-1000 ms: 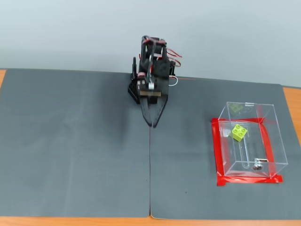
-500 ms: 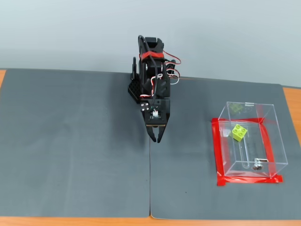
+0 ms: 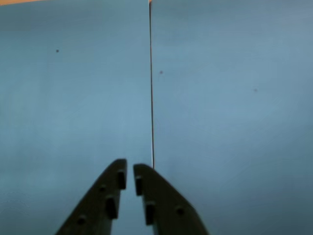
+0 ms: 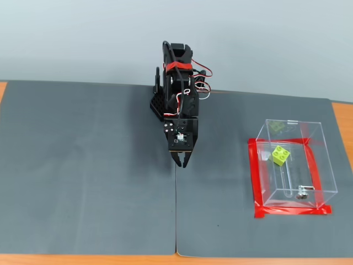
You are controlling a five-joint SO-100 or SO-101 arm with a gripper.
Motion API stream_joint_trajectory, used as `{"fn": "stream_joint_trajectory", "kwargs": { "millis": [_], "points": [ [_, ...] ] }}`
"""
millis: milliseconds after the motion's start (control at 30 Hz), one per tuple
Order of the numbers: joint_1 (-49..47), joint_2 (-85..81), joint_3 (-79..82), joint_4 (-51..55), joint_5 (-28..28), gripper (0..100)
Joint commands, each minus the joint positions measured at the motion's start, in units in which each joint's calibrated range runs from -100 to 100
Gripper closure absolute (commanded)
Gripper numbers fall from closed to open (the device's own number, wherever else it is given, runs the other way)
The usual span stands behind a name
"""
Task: Pick the green lego block and place it into the transparent box
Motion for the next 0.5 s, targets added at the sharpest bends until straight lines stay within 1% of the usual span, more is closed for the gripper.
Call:
{"fn": "stream_joint_trajectory", "kwargs": {
  "millis": [0,100,167,300,467],
  "points": [
    [-1.3,-0.3,-0.8,4.6,0.3,98],
    [-2.0,-0.3,-3.7,12.4,0.0,98],
    [-2.2,-0.3,-4.3,15.3,-0.2,98],
    [-2.2,-0.3,-5.0,17.5,-0.3,98],
    [-2.2,-0.3,-5.1,17.5,-0.3,98]
  ]
}}
